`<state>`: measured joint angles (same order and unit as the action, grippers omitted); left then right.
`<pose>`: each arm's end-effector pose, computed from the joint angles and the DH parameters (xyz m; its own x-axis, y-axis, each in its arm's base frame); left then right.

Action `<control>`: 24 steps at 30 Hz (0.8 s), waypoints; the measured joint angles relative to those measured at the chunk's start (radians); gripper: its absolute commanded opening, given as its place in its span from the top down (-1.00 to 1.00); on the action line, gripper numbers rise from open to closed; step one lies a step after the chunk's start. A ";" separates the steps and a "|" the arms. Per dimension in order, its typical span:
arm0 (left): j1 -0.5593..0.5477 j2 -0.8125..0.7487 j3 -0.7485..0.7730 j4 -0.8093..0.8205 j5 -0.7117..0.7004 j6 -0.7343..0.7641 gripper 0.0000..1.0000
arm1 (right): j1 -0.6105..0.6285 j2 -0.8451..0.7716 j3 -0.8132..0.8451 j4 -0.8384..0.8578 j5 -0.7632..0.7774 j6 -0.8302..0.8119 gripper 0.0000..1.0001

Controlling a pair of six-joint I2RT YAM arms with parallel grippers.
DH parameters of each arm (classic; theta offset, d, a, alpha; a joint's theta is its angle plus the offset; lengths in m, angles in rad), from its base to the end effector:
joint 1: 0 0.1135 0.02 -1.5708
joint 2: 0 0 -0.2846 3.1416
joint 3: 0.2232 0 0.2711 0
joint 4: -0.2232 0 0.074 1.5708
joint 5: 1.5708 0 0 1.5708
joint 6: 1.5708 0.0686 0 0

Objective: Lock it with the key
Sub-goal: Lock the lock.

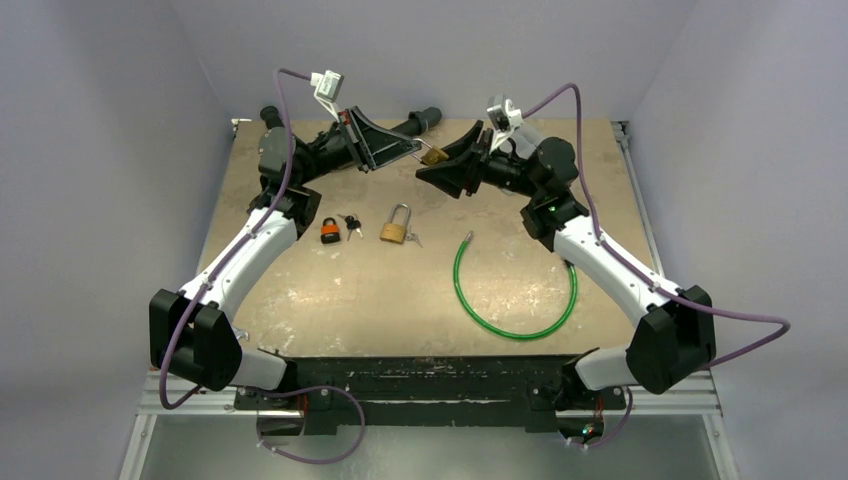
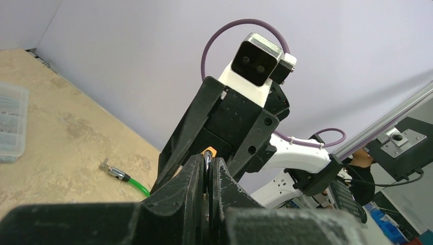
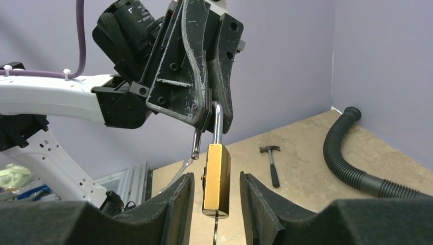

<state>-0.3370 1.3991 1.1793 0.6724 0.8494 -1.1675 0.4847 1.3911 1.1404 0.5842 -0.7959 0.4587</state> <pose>0.3131 -0.1643 0.4470 -0.6251 -0.4246 -0.6550 0.7154 0.0240 -0.6983 0.2916 0.2090 0.4260 -0.1491 0.2716 -0.9508 -0.9562 0.2055 0.2087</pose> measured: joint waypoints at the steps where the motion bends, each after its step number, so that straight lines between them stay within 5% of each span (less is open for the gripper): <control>1: 0.000 0.000 0.000 0.000 0.000 0.000 1.00 | 0.001 0.002 0.002 0.001 0.000 0.002 0.41; 4: 0.000 0.000 -0.009 0.004 -0.001 0.000 1.00 | 0.002 0.005 0.006 0.005 -0.001 0.006 0.95; 6: -0.001 0.000 -0.013 0.010 0.000 0.000 1.00 | 0.002 0.008 0.006 -0.002 -0.001 0.012 1.00; 7: -0.003 0.000 -0.013 0.012 -0.002 0.000 0.89 | 0.001 0.009 0.006 0.000 -0.003 0.017 1.00; 10: -0.003 0.000 -0.014 0.016 0.013 0.024 0.14 | 0.000 0.009 0.006 -0.002 -0.013 0.023 1.00; 14: 0.007 0.001 0.004 -0.040 0.115 0.142 -0.21 | -0.001 0.003 0.006 -0.042 -0.061 0.015 1.00; 24: 0.076 -0.010 0.317 -1.106 0.330 1.223 -0.31 | -0.010 -0.084 0.011 -0.375 -0.216 -0.210 1.00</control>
<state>-0.2615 1.3888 1.4963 -0.4339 1.1790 0.0555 0.4747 1.3075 1.1519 0.2089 -1.0122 0.2489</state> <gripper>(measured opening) 0.667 0.199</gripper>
